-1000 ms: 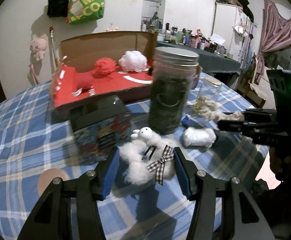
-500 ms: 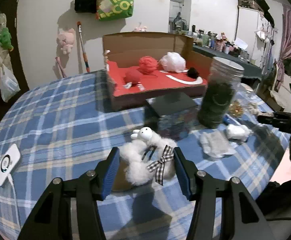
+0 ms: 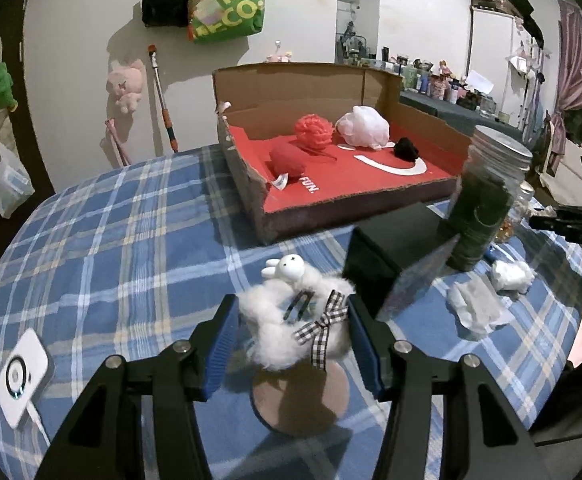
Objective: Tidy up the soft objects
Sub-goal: 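Carry both scrunchies over the box and lower them onto its floor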
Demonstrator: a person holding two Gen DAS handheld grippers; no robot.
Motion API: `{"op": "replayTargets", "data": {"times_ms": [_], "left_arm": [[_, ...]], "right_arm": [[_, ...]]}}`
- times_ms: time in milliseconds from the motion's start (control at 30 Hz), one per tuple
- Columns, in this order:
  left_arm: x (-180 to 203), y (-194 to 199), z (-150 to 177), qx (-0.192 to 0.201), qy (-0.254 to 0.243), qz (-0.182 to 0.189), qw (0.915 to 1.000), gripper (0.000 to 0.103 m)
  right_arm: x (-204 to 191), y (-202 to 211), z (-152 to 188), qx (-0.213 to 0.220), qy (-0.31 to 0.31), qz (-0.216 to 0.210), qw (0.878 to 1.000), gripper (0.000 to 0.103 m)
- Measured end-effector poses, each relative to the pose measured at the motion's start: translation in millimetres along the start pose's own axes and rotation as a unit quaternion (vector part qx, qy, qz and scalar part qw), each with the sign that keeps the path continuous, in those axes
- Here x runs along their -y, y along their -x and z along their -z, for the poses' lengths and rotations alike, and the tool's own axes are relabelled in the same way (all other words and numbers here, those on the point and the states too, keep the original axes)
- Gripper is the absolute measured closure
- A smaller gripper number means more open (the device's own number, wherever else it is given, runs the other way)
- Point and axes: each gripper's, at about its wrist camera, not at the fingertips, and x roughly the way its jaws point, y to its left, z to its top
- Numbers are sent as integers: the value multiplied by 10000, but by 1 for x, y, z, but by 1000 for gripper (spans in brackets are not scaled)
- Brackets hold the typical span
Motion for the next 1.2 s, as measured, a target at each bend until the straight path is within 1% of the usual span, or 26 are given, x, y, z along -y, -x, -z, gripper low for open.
{"op": "replayTargets", "data": {"times_ms": [433, 600, 767, 833, 1000, 1167, 1200], "left_arm": [[-2, -10, -35, 89, -417, 130, 9990, 47], [4, -11, -57, 151, -585, 254, 9979, 47], [13, -20, -87, 163, -679, 493, 9963, 47], [18, -27, -100, 100, -694, 634, 9955, 47], [34, -52, -131, -123, -722, 835, 9938, 47], [59, -82, -156, -370, -948, 919, 9906, 47], [62, -88, -159, -433, -965, 927, 9901, 47]], "right_arm": [[5, -16, -36, -44, 392, -109, 9992, 72], [1, -16, -55, 18, 588, -184, 9981, 72], [-1, -19, -79, 85, 679, -341, 9971, 72], [-2, -22, -91, 103, 693, -409, 9967, 72], [-12, -36, -123, 40, 746, -645, 9951, 72], [-25, -68, -154, -253, 769, -802, 9935, 72], [-28, -79, -160, -378, 762, -837, 9929, 72]]}}
